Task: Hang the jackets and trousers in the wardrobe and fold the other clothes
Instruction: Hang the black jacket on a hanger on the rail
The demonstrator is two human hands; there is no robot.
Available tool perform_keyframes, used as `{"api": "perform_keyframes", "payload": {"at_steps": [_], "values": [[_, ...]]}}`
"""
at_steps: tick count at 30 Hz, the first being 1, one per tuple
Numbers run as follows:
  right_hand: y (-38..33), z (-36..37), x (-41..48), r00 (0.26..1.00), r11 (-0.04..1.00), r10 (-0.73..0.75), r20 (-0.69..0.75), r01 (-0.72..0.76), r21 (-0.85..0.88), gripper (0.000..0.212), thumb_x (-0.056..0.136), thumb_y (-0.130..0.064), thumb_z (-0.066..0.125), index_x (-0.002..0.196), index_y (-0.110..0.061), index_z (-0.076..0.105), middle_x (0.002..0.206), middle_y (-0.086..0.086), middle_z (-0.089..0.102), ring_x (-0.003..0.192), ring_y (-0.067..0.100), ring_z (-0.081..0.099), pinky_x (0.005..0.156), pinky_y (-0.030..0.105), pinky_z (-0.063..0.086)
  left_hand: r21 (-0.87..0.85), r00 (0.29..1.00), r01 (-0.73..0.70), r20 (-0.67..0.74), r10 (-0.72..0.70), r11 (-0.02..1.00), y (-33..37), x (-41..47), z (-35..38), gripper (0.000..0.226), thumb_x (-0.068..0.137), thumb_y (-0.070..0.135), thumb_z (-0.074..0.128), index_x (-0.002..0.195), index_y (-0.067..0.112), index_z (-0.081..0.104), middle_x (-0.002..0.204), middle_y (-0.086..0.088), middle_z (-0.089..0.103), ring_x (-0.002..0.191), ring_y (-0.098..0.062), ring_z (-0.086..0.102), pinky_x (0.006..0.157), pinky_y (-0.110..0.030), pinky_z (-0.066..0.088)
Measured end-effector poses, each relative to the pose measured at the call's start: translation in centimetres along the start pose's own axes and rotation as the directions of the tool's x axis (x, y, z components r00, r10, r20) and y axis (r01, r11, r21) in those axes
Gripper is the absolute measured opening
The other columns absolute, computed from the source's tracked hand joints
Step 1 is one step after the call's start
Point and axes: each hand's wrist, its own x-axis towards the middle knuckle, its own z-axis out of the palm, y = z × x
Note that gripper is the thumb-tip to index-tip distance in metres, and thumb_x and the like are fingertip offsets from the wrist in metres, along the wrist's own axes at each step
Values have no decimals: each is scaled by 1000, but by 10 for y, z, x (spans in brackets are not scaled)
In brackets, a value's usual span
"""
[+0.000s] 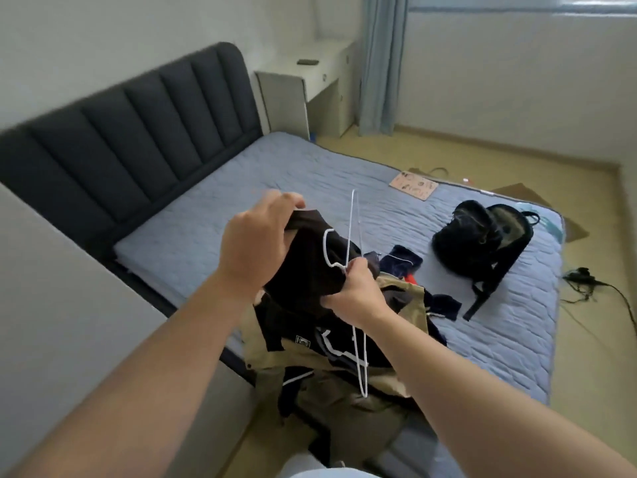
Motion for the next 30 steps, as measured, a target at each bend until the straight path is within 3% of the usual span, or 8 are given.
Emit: {"api": "perform_keyframes", "payload": {"at_steps": [3,7,11,13,16,21,26,30], "values": [[1,-7,-22,997,997,-76,7,77,-20,68,70,-28,88,111,-28,33,113,-3,50,96,20,60,69,29,47,87,986,108,-136,-95,990,25,-10,-36,12,93,15,66,97,6,71,95,-9,63,67,-28,61,55,-38,53],[-2,-12,-48,990,990,-135,36,136,-25,67,71,-26,83,114,-30,31,113,-2,55,94,23,62,67,33,51,-58,891,366,-267,-367,929,48,-14,-80,36,101,27,51,71,7,53,63,5,49,54,-4,44,56,-11,33],[-17,-4,-75,968,979,-202,150,203,11,56,71,-19,73,103,-30,28,96,-1,58,86,27,66,66,37,54,-436,620,712,25,-784,550,65,-13,-115,69,98,57,37,88,-8,57,71,-5,57,66,-10,55,68,-35,51],[-23,7,-91,949,973,-230,214,230,27,51,71,-19,69,98,-30,27,93,0,59,84,28,67,62,35,50,-514,512,784,221,-830,347,73,-17,-130,81,87,71,34,95,-4,63,81,-8,67,83,-27,68,80,-48,58],[-26,20,-113,924,954,-299,240,297,44,44,70,-20,63,89,-37,29,88,-2,59,76,19,62,55,33,44,-630,409,763,297,-863,145,80,-34,-155,64,90,73,37,87,18,70,74,4,76,81,-22,74,78,-41,62],[-35,39,-149,891,912,-407,199,385,143,45,75,-13,60,86,-45,30,87,-4,53,72,12,56,51,28,35,-648,442,744,297,-846,162,77,-81,-206,57,98,69,35,94,23,69,81,6,77,78,-12,75,68,-29,62],[-48,75,-200,872,866,-466,147,415,279,36,86,-4,47,80,-38,36,76,-7,54,67,11,52,52,27,35,-598,408,776,238,-881,198,77,-133,-264,67,98,69,33,102,14,71,113,-15,72,107,-30,69,100,-48,53],[-56,104,-247,830,774,-556,36,502,387,27,101,-17,53,80,-33,45,66,-12,53,56,-4,51,48,13,41,-637,371,755,218,-903,157,74,-171,-297,68,99,67,33,105,11,71,113,-15,72,106,-29,70,97,-45,56]]}}
